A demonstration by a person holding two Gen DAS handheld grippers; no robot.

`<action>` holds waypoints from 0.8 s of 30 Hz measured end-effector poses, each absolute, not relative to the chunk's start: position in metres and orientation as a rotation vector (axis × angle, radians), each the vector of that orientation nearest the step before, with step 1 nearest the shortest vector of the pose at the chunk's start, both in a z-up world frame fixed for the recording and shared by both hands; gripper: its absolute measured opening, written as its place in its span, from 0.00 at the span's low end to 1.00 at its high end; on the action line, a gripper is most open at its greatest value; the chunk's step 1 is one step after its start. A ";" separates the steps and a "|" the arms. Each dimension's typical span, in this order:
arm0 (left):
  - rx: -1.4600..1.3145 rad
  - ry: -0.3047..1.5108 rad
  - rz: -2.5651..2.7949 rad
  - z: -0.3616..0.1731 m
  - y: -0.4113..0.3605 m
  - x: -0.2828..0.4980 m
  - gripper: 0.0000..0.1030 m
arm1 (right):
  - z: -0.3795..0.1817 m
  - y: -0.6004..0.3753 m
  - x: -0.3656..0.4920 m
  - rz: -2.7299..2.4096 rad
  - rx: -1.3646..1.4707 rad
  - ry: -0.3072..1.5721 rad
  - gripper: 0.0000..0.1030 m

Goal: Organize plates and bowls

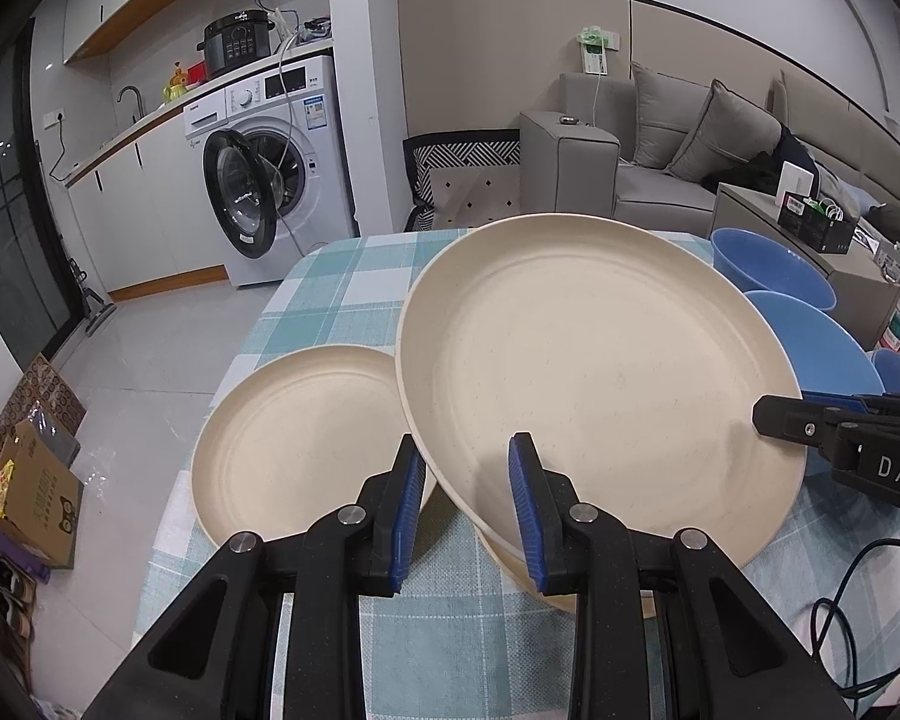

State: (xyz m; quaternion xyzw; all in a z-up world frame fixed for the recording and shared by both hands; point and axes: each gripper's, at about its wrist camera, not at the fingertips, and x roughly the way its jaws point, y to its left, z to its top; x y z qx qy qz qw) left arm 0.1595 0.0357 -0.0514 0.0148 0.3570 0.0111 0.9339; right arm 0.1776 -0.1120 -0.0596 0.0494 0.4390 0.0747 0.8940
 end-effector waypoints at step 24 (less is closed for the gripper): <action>0.017 0.757 0.000 -0.071 0.042 0.160 0.27 | -0.079 -0.101 0.185 0.137 0.073 0.949 0.18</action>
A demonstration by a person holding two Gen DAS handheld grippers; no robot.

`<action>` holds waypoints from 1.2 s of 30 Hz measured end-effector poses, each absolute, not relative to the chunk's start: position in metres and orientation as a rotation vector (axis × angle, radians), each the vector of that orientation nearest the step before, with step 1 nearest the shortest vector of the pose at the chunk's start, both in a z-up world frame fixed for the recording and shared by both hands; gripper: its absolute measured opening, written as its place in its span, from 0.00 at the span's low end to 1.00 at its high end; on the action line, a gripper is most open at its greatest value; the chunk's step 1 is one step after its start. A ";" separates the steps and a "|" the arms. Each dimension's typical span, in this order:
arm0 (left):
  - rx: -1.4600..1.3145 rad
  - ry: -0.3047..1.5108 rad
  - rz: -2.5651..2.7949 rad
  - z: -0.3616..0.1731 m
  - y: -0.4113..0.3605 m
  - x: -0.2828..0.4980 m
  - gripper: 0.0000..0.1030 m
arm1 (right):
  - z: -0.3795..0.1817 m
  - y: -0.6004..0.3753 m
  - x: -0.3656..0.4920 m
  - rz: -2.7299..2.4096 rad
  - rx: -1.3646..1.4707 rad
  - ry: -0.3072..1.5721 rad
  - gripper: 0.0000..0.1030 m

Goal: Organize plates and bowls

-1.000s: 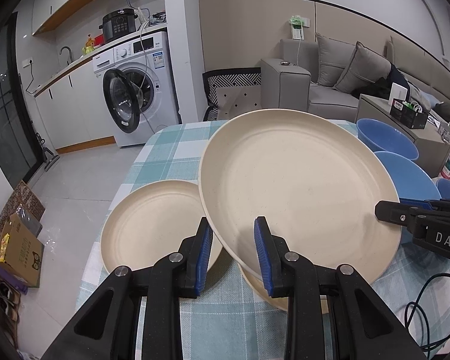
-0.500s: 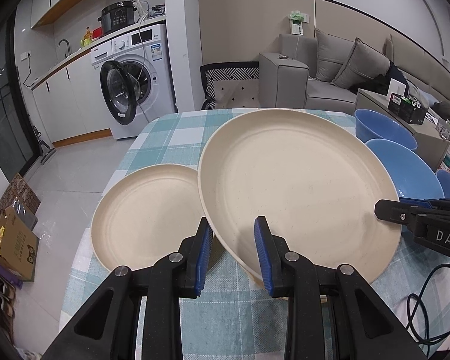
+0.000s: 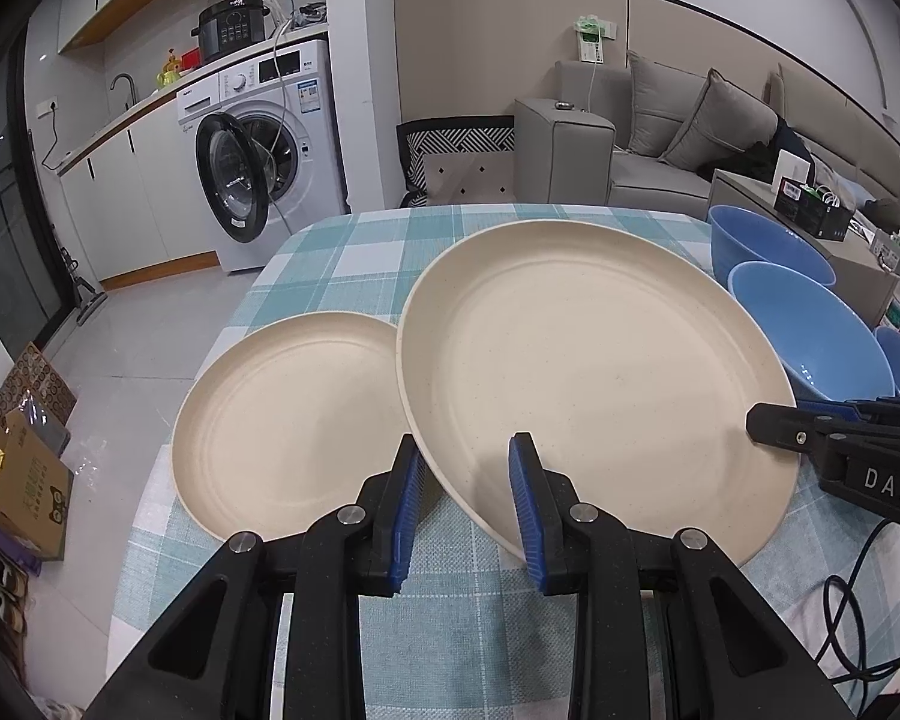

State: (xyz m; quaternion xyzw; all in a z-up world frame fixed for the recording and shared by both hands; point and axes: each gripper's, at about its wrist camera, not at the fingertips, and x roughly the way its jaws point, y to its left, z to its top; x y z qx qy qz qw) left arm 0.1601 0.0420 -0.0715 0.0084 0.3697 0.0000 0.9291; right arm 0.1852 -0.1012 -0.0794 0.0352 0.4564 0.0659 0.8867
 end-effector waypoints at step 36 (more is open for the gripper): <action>0.059 0.845 -0.016 -0.107 0.038 0.170 0.27 | -0.108 -0.088 0.197 0.082 0.008 0.992 0.19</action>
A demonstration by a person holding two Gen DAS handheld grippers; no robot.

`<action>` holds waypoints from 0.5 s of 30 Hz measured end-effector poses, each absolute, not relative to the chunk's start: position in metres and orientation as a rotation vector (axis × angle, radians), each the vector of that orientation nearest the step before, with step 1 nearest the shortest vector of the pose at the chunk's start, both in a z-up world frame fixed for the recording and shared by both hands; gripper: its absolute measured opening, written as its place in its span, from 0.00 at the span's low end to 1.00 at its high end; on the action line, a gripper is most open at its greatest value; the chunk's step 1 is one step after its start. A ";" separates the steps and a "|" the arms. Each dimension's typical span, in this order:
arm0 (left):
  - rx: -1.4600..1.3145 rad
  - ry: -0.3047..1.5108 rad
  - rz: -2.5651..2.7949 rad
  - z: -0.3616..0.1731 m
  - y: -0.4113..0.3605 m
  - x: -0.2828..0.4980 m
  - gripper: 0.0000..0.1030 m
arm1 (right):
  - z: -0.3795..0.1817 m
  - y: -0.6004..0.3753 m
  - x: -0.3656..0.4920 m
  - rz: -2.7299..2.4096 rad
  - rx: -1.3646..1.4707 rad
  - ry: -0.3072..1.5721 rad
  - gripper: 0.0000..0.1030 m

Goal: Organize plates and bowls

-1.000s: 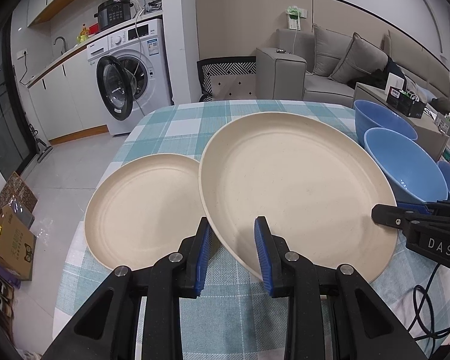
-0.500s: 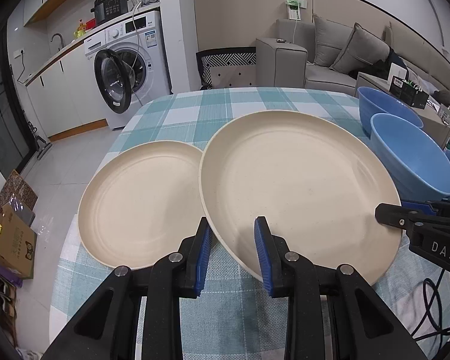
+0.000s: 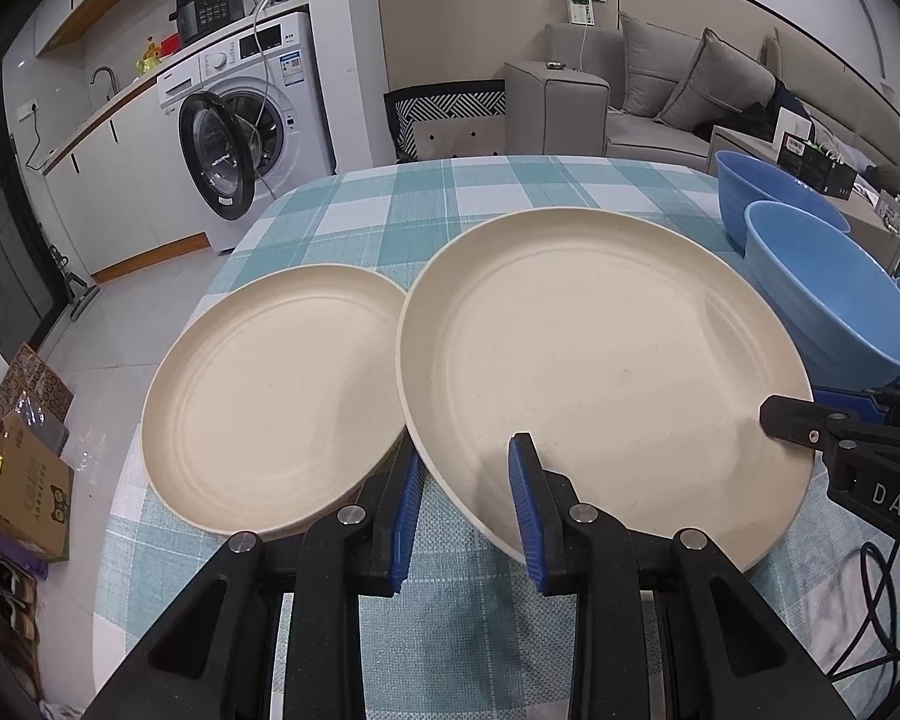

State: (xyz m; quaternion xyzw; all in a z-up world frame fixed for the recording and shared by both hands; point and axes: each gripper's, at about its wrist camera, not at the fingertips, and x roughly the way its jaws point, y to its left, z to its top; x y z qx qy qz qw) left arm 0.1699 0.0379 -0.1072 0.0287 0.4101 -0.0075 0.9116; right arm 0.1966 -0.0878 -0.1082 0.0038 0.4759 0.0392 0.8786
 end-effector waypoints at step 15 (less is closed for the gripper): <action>0.061 0.867 -0.021 -0.118 0.033 0.176 0.27 | -0.115 -0.087 0.196 0.047 -0.036 1.000 0.21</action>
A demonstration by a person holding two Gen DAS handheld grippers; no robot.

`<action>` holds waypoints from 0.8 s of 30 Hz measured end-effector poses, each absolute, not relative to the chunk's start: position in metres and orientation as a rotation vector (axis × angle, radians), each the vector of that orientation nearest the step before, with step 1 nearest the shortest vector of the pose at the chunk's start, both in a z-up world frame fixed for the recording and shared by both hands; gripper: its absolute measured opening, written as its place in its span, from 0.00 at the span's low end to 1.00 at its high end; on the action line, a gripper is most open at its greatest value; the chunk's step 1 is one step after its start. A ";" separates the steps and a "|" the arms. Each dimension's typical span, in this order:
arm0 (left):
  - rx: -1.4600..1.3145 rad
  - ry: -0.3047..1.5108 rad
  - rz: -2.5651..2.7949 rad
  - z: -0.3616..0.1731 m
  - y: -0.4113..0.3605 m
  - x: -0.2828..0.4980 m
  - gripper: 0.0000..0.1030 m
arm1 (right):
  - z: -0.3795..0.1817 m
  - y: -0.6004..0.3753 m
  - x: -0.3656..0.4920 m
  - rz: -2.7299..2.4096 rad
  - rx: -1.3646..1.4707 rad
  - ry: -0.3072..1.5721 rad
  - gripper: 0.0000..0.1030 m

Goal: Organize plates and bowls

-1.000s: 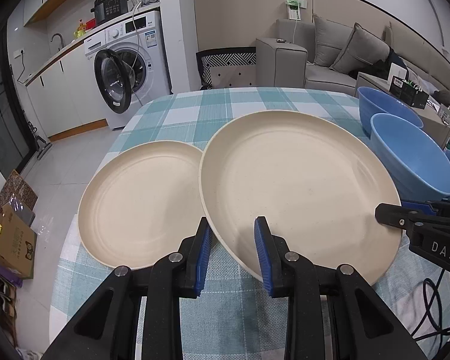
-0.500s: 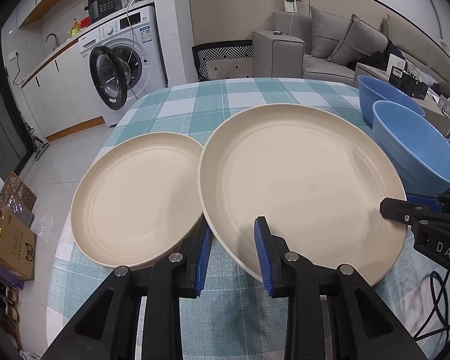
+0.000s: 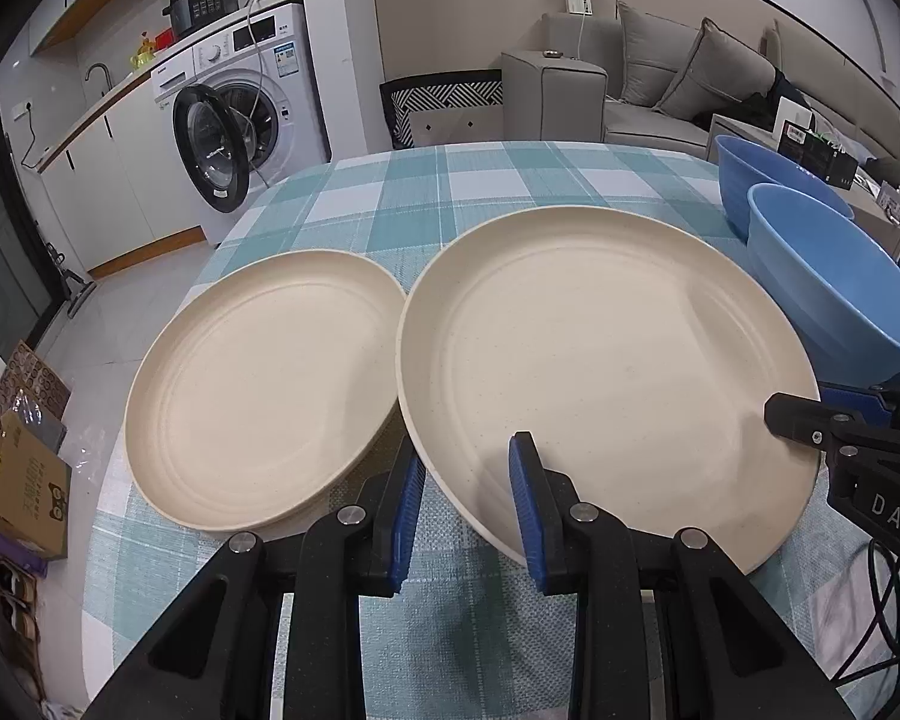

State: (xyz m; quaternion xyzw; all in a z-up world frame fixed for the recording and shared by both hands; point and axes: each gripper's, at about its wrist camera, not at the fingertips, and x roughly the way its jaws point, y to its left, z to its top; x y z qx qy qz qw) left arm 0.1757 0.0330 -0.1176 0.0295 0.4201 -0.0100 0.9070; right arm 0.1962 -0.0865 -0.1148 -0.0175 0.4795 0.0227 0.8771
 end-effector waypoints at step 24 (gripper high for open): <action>0.069 0.875 -0.021 -0.123 0.029 0.176 0.29 | -0.113 -0.086 0.190 0.018 -0.071 0.988 0.23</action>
